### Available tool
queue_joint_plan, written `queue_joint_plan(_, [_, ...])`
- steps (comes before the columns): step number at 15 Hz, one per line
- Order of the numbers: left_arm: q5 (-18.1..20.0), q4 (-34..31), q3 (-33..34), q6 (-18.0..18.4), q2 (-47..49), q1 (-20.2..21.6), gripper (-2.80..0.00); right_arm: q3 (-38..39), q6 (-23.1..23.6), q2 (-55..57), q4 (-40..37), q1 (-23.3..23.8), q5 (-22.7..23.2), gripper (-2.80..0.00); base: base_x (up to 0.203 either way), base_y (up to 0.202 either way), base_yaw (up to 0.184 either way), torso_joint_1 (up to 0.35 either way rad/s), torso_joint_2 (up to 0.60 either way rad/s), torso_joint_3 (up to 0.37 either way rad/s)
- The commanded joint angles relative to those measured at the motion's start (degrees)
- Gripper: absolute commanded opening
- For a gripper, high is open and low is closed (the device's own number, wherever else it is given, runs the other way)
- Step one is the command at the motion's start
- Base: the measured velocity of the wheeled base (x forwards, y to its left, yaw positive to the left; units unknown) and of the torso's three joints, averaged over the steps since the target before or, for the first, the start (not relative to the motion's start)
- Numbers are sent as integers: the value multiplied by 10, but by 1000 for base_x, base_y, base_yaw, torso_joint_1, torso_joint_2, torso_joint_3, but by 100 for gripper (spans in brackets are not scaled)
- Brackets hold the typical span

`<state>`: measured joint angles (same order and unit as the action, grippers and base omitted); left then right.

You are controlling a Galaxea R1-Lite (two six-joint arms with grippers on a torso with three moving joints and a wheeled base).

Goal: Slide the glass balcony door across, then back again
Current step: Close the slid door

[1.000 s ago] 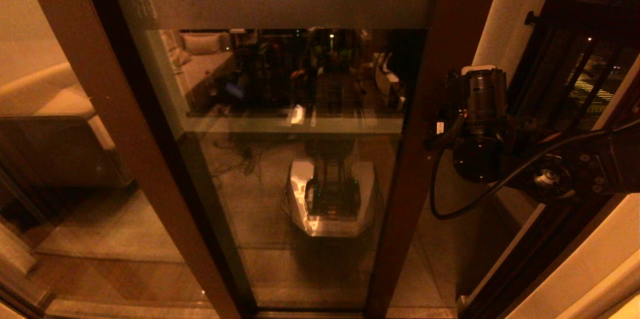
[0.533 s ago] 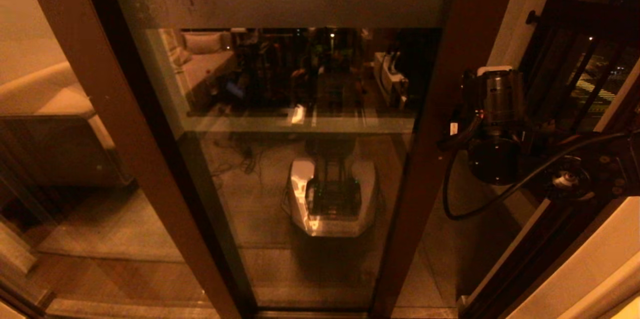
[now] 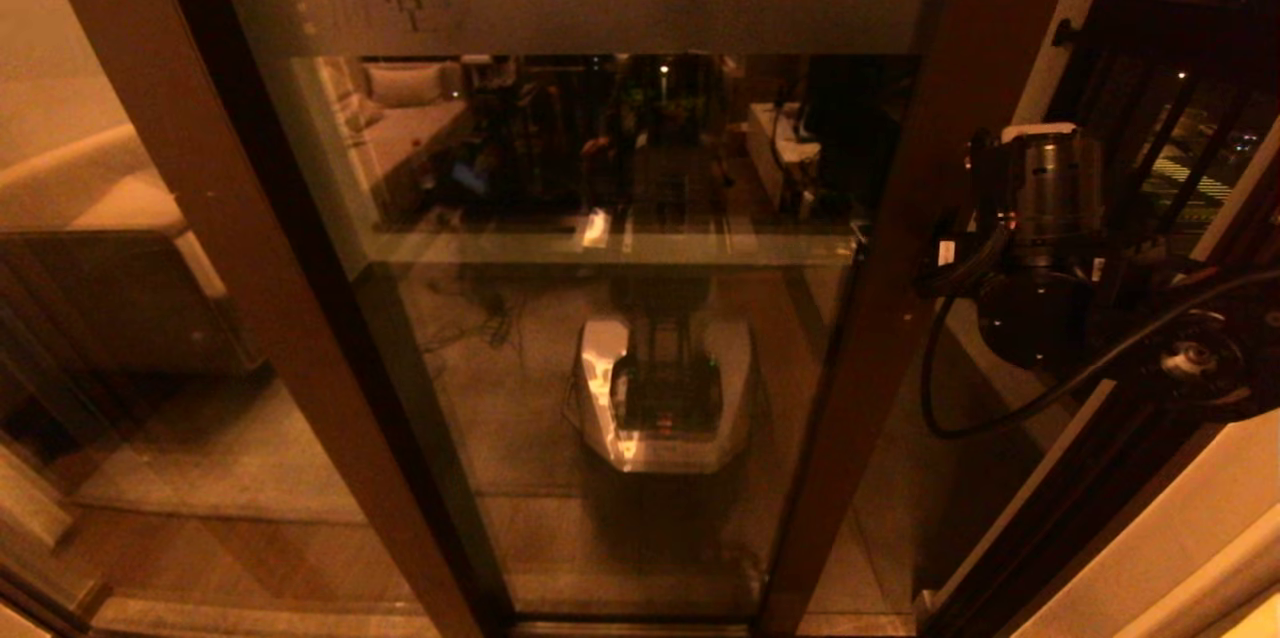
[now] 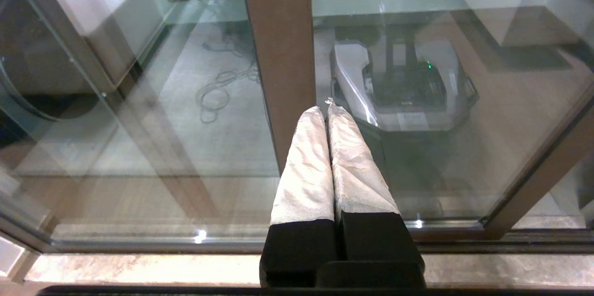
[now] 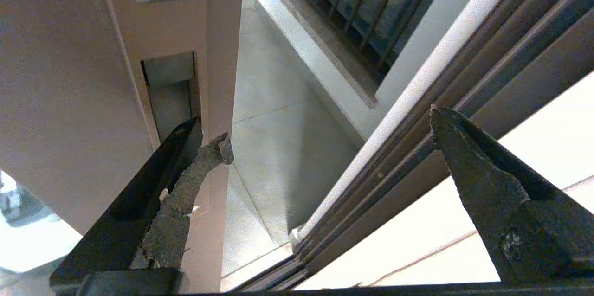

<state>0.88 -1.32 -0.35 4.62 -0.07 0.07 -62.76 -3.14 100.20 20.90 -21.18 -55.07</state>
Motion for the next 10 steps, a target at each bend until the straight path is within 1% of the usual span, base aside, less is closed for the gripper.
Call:
queue_joint_plan(1, [0, 0, 0, 0, 0, 0, -280, 1, 0, -4, 2, 9, -1, 0, 0, 0, 0, 0, 0, 0])
queue_joint_plan(6, [0, 0, 0, 0, 0, 0, -280, 3, 1, 2, 3, 30, 1, 0, 0, 0, 0, 0, 0, 0])
queue_joint_plan(10, [0, 0, 0, 0, 0, 0, -280, 3, 0, 8, 4, 37, 2, 0, 0, 0, 0, 0, 0, 0])
